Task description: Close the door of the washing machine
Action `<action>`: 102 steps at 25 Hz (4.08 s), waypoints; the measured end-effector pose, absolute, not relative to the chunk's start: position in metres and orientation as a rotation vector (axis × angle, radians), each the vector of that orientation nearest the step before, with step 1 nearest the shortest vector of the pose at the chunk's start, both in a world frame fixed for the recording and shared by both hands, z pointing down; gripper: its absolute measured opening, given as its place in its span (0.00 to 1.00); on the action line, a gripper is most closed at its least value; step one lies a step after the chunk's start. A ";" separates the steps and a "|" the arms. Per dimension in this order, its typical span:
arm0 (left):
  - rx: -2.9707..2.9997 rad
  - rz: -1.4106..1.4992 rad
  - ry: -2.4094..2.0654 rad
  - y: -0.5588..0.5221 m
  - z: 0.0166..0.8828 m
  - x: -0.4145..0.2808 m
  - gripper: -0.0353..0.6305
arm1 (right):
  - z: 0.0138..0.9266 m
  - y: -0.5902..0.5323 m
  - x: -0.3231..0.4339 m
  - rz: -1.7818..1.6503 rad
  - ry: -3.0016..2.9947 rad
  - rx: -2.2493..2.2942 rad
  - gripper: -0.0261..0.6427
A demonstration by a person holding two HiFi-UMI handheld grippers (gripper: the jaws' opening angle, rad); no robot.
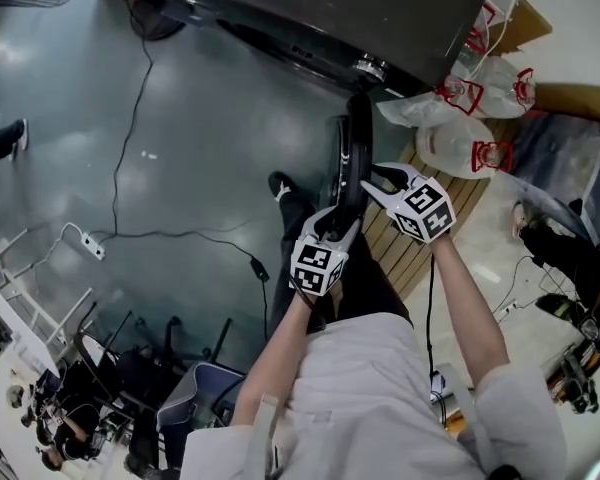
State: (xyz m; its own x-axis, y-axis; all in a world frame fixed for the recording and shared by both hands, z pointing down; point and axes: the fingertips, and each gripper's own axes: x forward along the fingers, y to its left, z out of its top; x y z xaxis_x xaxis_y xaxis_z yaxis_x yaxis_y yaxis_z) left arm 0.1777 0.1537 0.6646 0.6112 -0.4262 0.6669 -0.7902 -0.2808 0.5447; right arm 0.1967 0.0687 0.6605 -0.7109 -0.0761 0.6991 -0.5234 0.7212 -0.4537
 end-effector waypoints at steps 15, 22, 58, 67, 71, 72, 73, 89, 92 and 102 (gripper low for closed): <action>1.885 0.499 -1.038 0.145 0.664 0.109 0.31 | 0.662 0.066 0.155 0.921 -2.243 0.501 0.25; 1.919 0.334 -0.969 0.141 0.657 0.089 0.41 | 0.661 0.060 0.138 1.059 -2.246 0.569 0.25; 2.010 0.492 -1.093 0.048 0.667 -0.028 0.35 | 0.667 0.002 0.069 1.153 -2.195 0.987 0.18; 2.046 0.542 -1.104 0.021 0.669 -0.053 0.35 | 0.667 -0.016 0.056 1.147 -2.207 1.068 0.18; 2.068 0.553 -1.115 0.006 0.669 -0.060 0.35 | 0.667 -0.024 0.052 1.123 -2.213 1.085 0.18; 2.072 0.553 -1.119 0.002 0.669 -0.061 0.36 | 0.667 -0.026 0.052 1.121 -2.217 1.091 0.18; 2.078 0.553 -1.120 -0.001 0.669 -0.061 0.36 | 0.667 -0.028 0.051 1.122 -2.220 1.097 0.18; 2.088 0.646 -1.149 -0.034 0.666 -0.074 0.39 | 0.664 -0.046 0.039 1.119 -2.251 1.111 0.17; 2.060 0.647 -1.204 -0.043 0.666 -0.077 0.39 | 0.665 -0.052 0.039 1.094 -2.247 1.113 0.16; 2.027 0.625 -1.319 -0.070 0.664 -0.085 0.39 | 0.666 -0.070 0.036 1.074 -2.234 1.112 0.15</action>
State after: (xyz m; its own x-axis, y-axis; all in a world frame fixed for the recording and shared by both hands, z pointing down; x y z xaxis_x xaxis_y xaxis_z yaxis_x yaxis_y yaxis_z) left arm -0.0848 -0.0696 0.6643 0.3853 -0.6211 0.6824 -0.9215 -0.2981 0.2490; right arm 0.0357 -0.0699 0.6658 -0.5910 -0.4807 0.6478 -0.8062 0.3811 -0.4526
